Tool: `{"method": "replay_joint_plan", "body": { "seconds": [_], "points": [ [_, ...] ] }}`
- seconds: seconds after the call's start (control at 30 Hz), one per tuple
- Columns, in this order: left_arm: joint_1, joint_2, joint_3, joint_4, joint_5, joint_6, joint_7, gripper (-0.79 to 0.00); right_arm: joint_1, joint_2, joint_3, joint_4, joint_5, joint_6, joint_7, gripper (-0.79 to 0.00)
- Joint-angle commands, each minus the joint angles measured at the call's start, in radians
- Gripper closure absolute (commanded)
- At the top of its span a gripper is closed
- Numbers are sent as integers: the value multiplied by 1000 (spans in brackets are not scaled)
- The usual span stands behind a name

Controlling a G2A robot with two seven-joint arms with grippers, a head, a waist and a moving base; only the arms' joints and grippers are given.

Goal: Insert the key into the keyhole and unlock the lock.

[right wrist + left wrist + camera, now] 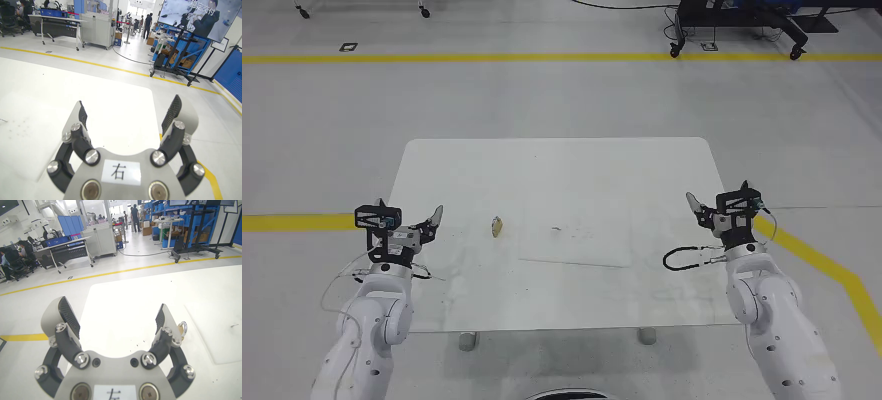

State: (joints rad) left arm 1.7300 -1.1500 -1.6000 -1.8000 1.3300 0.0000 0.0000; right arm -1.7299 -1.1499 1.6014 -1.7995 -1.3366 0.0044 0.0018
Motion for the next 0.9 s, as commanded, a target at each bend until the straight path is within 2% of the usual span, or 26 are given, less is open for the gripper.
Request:
{"method": "replay_joint_plan", "body": {
  "seconds": [0.0, 0.13, 0.33, 0.87],
  "points": [
    [0, 0, 0, 0, 0, 0, 0, -785, -1, 0, -7, -9, -42, 9, 13, -785],
    [0, 0, 0, 0, 0, 0, 0, -785, 28, -3, -64, -12, -102, -23, 41, -785],
    [0, 0, 0, 0, 0, 0, 0, -785, 140, -13, -185, 58, -99, -139, 72, -785],
    [0, 0, 0, 0, 0, 0, 0, -785, 469, -78, -564, 403, -26, -437, 140, -785]
  ]
}}
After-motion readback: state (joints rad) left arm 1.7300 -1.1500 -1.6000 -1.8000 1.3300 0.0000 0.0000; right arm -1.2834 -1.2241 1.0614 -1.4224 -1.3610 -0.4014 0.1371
